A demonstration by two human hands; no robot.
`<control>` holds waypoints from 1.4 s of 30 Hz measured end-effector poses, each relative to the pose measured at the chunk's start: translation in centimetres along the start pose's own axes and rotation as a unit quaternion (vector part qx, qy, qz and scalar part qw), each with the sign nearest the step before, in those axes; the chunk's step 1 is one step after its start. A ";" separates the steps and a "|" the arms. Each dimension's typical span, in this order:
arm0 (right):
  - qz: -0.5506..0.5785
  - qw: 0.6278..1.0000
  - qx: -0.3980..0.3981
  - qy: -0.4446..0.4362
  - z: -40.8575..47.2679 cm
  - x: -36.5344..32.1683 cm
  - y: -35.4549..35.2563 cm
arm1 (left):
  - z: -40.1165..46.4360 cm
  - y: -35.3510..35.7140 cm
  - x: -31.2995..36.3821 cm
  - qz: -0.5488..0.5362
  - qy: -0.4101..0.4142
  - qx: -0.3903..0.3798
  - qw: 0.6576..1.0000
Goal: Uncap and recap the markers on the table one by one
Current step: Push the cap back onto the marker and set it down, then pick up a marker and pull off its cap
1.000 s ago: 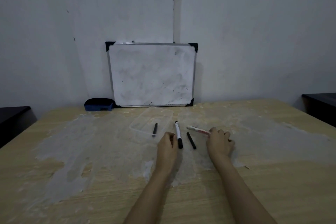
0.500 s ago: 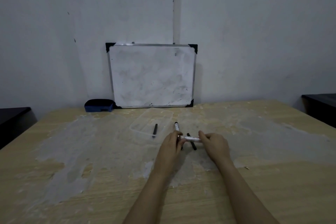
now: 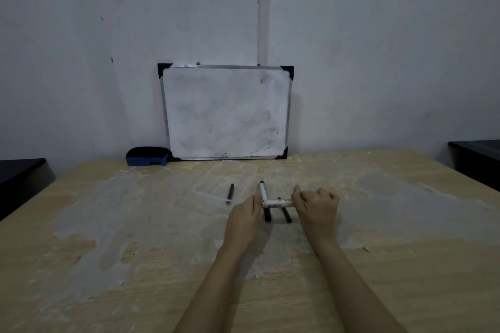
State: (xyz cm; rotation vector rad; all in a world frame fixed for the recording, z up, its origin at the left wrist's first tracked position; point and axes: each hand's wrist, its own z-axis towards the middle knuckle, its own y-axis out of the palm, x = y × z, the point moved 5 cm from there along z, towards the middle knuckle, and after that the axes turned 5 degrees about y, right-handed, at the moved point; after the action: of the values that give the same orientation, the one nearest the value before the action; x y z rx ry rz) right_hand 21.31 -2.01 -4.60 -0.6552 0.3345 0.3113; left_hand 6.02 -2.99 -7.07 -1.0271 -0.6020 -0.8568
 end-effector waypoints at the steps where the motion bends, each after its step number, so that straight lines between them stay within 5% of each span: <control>1: -0.001 1.000 0.013 -0.002 -0.1 0.0 0.0 | 0.0 0.0 0.1 0.015 -0.010 0.004 1.000; 7: -0.008 0.994 0.110 0.008 0.4 1.1 -1.1 | 0.2 -1.0 -2.6 0.009 -0.192 0.044 0.980; 12: 0.054 0.993 0.062 0.090 0.4 2.3 -0.9 | -0.2 -1.3 -2.1 0.153 -0.096 0.017 0.983; 15: 0.072 0.993 0.020 0.092 0.3 1.5 -0.5 | -0.2 -0.5 -1.7 0.279 -0.066 -0.027 0.958; 19: 0.079 0.991 -0.004 0.104 0.3 1.4 -0.3 | -0.3 -1.6 -0.6 0.369 -0.055 0.021 0.927; 22: 0.079 0.991 -0.015 0.106 0.3 1.1 -0.4 | -0.8 -1.0 0.3 0.144 -0.027 0.068 0.987; 25: 0.042 0.998 0.012 0.045 0.5 -0.1 -1.0 | -0.7 0.6 0.4 -0.138 -0.067 0.056 0.987; 28: 0.030 0.999 0.037 -0.019 0.7 -1.0 -0.7 | -0.1 1.7 -0.3 -0.284 -0.147 0.036 0.947; 31: 0.117 0.990 0.042 0.071 0.9 -0.9 -0.3 | -0.1 2.2 -0.7 -0.442 -0.232 0.050 0.865; 34: 0.346 0.917 -0.027 0.194 1.2 -0.7 0.0 | -0.6 2.5 -0.4 -0.541 -0.277 0.055 0.792; 37: 0.458 0.859 -0.124 0.195 1.6 -1.7 -0.1 | -1.3 2.9 -0.1 -0.602 -0.314 0.035 0.733; 42: 0.505 0.842 -0.033 0.189 2.1 -0.9 -1.1 | -1.1 2.6 -0.3 -0.622 -0.344 0.002 0.703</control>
State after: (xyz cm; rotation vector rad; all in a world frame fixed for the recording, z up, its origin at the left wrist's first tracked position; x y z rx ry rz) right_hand 21.31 -1.67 -2.11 -0.5564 1.0575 1.2176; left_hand 8.08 -3.30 -8.98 -0.8218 -2.0878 -1.6214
